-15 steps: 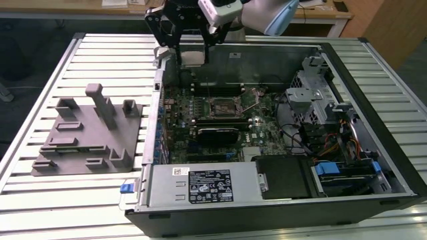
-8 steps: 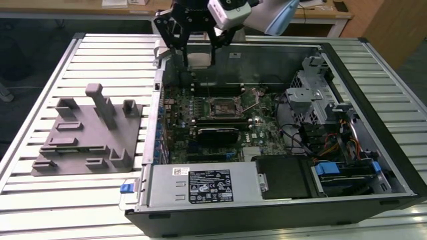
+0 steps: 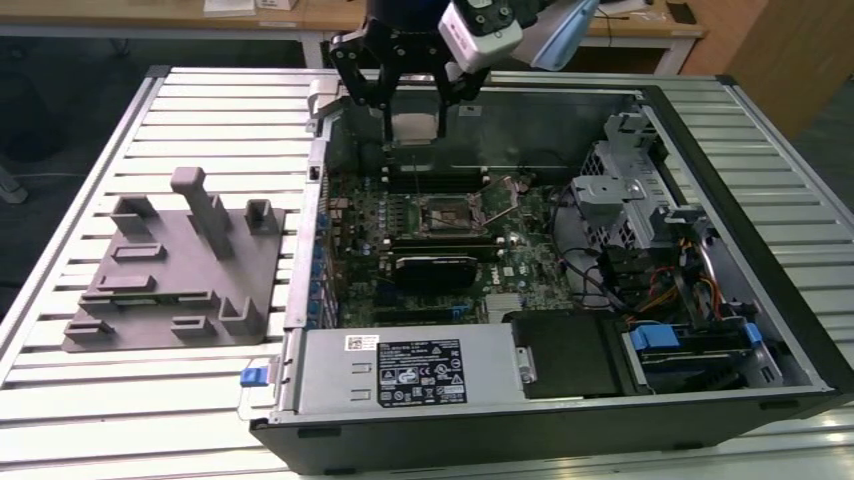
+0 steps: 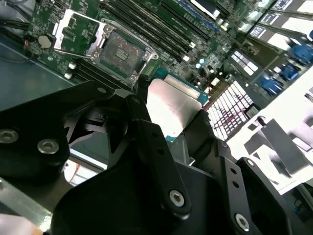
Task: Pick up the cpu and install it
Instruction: 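Pick up the cpu and move it towards the insertion slot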
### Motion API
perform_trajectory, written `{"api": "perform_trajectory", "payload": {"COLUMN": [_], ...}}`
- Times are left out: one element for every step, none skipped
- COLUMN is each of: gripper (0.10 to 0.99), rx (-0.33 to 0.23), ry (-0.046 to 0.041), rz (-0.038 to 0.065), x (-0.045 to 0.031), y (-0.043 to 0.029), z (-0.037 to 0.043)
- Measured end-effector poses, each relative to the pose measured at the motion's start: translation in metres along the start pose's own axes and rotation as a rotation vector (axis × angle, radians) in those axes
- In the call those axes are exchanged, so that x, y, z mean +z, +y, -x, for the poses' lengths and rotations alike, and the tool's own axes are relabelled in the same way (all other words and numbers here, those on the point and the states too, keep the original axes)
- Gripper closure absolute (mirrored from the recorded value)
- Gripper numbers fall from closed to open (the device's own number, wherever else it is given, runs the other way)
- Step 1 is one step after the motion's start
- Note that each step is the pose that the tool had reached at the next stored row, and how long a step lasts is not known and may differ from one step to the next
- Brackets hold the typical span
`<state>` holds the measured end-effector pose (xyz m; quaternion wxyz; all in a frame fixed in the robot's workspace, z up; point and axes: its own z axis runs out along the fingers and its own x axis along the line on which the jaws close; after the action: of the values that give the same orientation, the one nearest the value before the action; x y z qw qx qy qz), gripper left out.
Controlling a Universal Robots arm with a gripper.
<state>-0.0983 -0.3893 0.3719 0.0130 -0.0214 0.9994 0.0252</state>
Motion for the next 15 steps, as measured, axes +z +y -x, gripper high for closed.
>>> {"api": "perform_trajectory", "payload": {"gripper": [0.545,0.545,0.545,0.545,0.545,0.545,0.545,0.545,0.545,0.545,0.545,0.545,0.545,0.545,0.545], "rx": [0.0,0.0,0.0,0.0,0.0,0.0,0.0,0.0,0.0,0.0,0.0,0.0,0.0,0.0,0.0], "ry": [0.0,0.0,-0.0001,0.0,0.0,-0.0001,-0.0001,0.0,-0.0001,0.0,-0.0001,-0.0001,-0.0001,-0.0001,0.0], "rz": [0.0,0.0,0.0,0.0,0.0,0.0,0.0,0.0,0.0,0.0,0.0,0.0,0.0,0.0,0.0], "x": [0.0013,0.0026,0.004,0.0054,0.0068,0.0083,0.0098,0.0112,0.0127,0.0142,0.0159,0.0174,0.0189,0.0204,0.0219], "y": [0.0,0.0001,0.0002,0.0002,0.0002,0.0002,0.0002,0.0002,0.0002,0.0002,0.0002,0.0002,0.0002,0.0002,0.0002], "z": [0.0017,0.0035,0.0053,0.0071,0.0089,0.0107,0.0126,0.0144,0.0162,0.0181,0.0201,0.0219,0.0237,0.0254,0.0271]}}
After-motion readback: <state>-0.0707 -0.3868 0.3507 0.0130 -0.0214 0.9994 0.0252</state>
